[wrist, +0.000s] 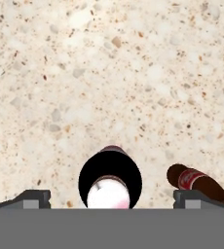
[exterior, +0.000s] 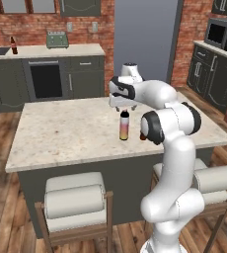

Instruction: Place the large bottle from the dining counter next to the other large bottle outside the sink, and place the small bottle from the dining counter next to the other small bottle inside the sink.

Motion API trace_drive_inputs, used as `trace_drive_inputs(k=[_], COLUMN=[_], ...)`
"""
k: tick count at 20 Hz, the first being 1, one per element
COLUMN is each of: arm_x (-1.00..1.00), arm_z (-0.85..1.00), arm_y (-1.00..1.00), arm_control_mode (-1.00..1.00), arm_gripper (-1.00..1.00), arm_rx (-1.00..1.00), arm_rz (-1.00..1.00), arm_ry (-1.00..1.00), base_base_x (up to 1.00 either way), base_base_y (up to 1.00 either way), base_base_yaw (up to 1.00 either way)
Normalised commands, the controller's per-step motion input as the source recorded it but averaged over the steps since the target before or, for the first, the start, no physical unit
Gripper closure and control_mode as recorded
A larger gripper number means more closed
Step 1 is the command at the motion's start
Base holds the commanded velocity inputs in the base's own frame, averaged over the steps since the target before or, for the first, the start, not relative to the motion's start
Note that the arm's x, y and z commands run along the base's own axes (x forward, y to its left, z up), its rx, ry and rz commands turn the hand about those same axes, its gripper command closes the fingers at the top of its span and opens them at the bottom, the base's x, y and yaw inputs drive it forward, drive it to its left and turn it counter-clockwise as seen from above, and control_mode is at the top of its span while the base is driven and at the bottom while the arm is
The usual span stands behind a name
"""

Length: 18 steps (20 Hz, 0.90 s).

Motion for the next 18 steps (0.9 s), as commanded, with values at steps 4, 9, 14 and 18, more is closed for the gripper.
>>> trace_drive_inputs(k=[4, 9, 14, 18], arm_x=[0.0, 0.03, 0.0, 0.0], arm_z=[-0.03, -0.01, -0.07, -0.08], arm_y=[0.0, 0.0, 0.0, 0.0], arm_control_mode=[-1.0, -1.0, -1.0, -1.0], arm_gripper=[-1.0, -1.0, -1.0, -1.0], arm_rx=[0.0, 0.0, 0.0, 0.0], arm_rz=[0.0, 0.0, 0.0, 0.0], arm_ry=[0.0, 0.0, 0.0, 0.0], base_base_x=[0.0, 0.0, 0.0, 0.0], base_base_y=[0.0, 0.0, 0.0, 0.0], base_base_yaw=[0.0, 0.0, 0.0, 0.0])
